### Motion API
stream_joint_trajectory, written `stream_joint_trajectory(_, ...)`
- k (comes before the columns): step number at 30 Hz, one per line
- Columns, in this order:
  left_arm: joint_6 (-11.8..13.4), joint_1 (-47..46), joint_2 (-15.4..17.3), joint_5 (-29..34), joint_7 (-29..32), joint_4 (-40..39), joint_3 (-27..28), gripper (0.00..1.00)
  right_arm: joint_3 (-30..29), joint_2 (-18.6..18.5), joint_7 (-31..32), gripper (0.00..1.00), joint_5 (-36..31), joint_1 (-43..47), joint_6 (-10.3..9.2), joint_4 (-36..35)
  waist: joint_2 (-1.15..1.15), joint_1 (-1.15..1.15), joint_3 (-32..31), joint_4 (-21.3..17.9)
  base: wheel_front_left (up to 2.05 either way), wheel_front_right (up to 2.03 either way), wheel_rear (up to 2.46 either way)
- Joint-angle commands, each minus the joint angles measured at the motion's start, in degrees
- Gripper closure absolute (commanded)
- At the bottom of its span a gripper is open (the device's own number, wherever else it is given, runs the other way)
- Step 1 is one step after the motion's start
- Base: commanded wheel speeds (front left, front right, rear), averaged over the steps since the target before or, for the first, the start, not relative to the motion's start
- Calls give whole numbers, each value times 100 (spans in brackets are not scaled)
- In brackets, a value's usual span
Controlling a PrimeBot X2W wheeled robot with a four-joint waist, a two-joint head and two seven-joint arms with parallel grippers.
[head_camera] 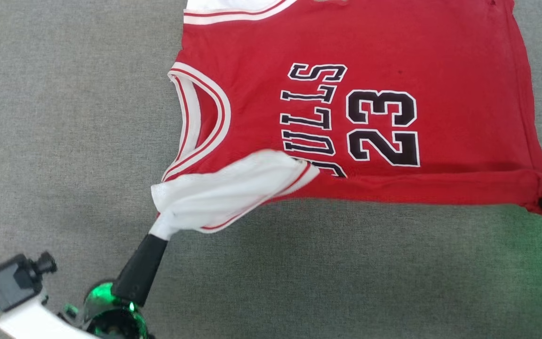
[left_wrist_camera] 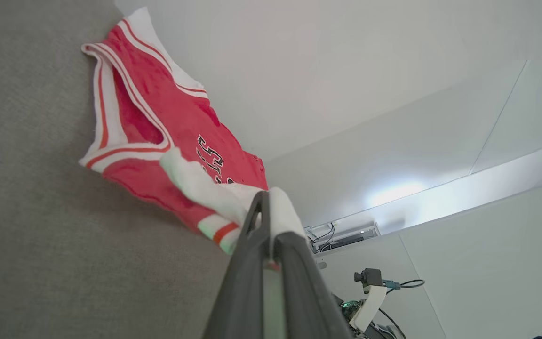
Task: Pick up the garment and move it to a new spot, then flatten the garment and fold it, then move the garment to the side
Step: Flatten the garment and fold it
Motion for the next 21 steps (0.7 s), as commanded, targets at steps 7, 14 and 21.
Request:
stream_joint_trajectory(7, 9, -1255, 19, -47, 184, 376, -141, 100, -57, 142, 206, 100, -103, -788, 0, 138, 0, 0, 138, -30, 0, 0, 0)
stream_joint_trajectory(14, 8, -2565, -109, -316, 602, 1360, -203, 100, 159, 1, 184, 100, -279, -1805, 0, 788, 0, 0, 487, -133, 0, 0, 0)
stream_joint_trajectory(21, 8, -3064, -144, -258, 742, 2267, -351, 100, 596, -156, -11, 100, -394, -2466, 0, 1439, 0, 0, 850, -248, 0, 0, 0)
